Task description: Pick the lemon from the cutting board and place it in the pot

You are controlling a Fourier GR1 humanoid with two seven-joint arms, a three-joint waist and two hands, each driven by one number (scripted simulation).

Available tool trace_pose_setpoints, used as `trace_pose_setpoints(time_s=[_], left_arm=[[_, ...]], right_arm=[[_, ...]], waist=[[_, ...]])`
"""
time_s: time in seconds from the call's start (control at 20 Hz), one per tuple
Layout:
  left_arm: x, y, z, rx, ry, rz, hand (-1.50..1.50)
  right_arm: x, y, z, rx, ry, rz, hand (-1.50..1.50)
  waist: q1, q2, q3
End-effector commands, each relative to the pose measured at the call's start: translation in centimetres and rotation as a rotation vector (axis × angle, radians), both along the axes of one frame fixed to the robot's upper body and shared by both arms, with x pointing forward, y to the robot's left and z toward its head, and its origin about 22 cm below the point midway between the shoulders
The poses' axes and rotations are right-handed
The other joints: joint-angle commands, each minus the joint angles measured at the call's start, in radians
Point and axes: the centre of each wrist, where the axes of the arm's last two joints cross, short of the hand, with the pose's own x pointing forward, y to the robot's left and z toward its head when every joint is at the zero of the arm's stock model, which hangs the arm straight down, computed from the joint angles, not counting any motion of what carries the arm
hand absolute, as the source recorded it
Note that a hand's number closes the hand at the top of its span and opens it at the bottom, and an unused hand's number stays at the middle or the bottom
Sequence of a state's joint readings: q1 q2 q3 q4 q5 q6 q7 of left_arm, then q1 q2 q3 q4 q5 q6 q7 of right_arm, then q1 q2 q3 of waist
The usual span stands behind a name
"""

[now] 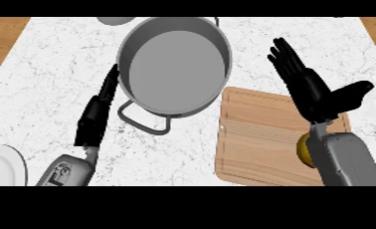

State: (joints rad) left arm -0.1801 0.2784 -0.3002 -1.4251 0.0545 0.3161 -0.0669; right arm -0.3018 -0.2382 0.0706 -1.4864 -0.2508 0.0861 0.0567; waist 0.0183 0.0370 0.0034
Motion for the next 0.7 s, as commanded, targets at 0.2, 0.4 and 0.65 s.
trace_pose_setpoints(time_s=[0.2,0.4,0.65], left_arm=[[-1.6,-0.2,-1.5,-0.195,0.216,-0.033,0.00],[-2.6,-0.5,-1.0,-0.270,0.224,-0.076,0.00],[-3.3,-0.6,0.4,-0.309,0.331,-0.217,0.00]], right_arm=[[-4.7,-12.4,-3.1,-0.200,0.050,-0.735,-1.50],[-11.9,-18.3,-10.0,-0.469,0.567,-1.077,-1.50],[-11.9,-14.6,-11.1,-0.659,0.587,-1.147,-1.50]], waist=[[-0.109,-0.034,-0.006],[-0.113,-0.002,-0.013],[-0.020,-0.036,-0.009]])
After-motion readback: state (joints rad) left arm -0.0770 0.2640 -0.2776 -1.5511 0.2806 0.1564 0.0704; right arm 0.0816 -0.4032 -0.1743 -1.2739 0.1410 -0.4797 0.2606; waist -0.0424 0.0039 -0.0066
